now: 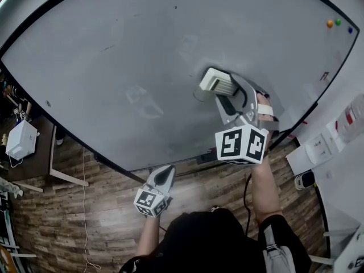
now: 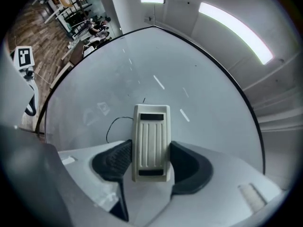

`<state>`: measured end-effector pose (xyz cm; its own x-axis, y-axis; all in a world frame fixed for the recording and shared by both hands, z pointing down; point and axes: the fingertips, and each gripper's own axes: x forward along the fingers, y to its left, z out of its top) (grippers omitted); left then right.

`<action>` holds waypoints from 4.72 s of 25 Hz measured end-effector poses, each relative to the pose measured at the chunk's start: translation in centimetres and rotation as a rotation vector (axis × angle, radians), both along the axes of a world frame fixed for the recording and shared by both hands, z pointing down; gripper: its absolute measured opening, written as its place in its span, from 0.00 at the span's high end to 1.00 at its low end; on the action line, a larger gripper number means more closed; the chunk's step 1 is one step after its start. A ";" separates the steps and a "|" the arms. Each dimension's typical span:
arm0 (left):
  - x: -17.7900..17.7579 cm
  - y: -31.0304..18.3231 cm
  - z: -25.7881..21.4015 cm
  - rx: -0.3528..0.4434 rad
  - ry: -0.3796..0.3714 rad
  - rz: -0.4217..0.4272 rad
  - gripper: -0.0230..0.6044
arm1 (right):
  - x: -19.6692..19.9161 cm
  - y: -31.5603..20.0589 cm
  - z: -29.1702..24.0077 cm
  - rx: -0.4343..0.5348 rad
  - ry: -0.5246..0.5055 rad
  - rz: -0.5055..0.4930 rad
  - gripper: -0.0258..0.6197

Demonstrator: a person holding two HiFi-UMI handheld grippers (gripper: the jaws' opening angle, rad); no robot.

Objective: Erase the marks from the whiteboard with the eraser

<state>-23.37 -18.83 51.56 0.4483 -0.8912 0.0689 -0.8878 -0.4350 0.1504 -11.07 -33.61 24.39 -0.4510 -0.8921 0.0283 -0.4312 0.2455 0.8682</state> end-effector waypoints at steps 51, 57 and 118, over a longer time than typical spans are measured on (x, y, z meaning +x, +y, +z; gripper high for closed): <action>0.6 -0.1 0.6 -0.019 -0.003 -0.010 0.95 | -0.6 -0.3 0.8 -0.032 0.020 -0.030 0.57; 0.5 0.6 1.2 -0.036 -0.008 -0.016 0.95 | -0.7 -0.1 2.8 -0.028 0.064 0.015 0.57; -2.5 3.3 2.2 -0.068 0.033 -0.099 0.95 | -12.1 5.7 10.0 -0.026 0.310 -0.225 0.58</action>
<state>-25.89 -15.56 53.78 0.3616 -0.9249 0.1174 -0.9199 -0.3334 0.2065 -23.16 -27.90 34.37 -0.6018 -0.7690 0.2155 -0.0820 0.3279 0.9411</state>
